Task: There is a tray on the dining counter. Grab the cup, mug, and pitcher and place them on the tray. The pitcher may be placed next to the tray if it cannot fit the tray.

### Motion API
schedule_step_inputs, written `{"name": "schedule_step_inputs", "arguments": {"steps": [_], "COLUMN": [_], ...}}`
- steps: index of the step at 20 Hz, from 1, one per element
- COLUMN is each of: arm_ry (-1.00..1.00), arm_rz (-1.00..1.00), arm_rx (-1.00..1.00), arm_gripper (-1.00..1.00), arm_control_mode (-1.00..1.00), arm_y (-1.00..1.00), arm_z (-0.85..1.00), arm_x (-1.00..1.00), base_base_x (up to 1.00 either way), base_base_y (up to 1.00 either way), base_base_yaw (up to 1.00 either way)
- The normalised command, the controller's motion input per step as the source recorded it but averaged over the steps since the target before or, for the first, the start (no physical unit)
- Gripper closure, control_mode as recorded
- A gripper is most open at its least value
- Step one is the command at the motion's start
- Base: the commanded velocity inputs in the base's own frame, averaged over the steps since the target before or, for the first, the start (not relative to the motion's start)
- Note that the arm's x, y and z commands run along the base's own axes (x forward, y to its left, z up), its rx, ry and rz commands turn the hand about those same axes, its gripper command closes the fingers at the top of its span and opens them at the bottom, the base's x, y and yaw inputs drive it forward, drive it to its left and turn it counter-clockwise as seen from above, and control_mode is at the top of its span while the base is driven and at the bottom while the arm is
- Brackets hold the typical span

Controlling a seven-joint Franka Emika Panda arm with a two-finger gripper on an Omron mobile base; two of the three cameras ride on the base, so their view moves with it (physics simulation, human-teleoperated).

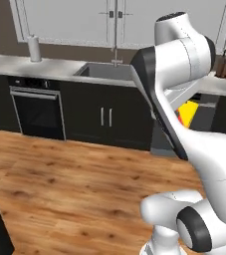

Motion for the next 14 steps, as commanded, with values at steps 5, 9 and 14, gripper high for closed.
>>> {"name": "schedule_step_inputs", "arguments": {"steps": [5,9,14], "arm_ry": [0.0,0.0,0.0], "arm_rz": [0.0,0.0,0.0], "arm_rx": [0.0,0.0,0.0], "arm_gripper": [1.0,1.0,1.0], "arm_control_mode": [1.0,1.0,1.0], "arm_y": [0.0,0.0,0.0], "arm_z": [0.0,0.0,0.0], "arm_x": [0.0,0.0,0.0], "base_base_x": [0.69,0.95,1.0], "base_base_y": [0.08,-0.02,-0.19], "base_base_yaw": [0.5,0.28,0.25]}}
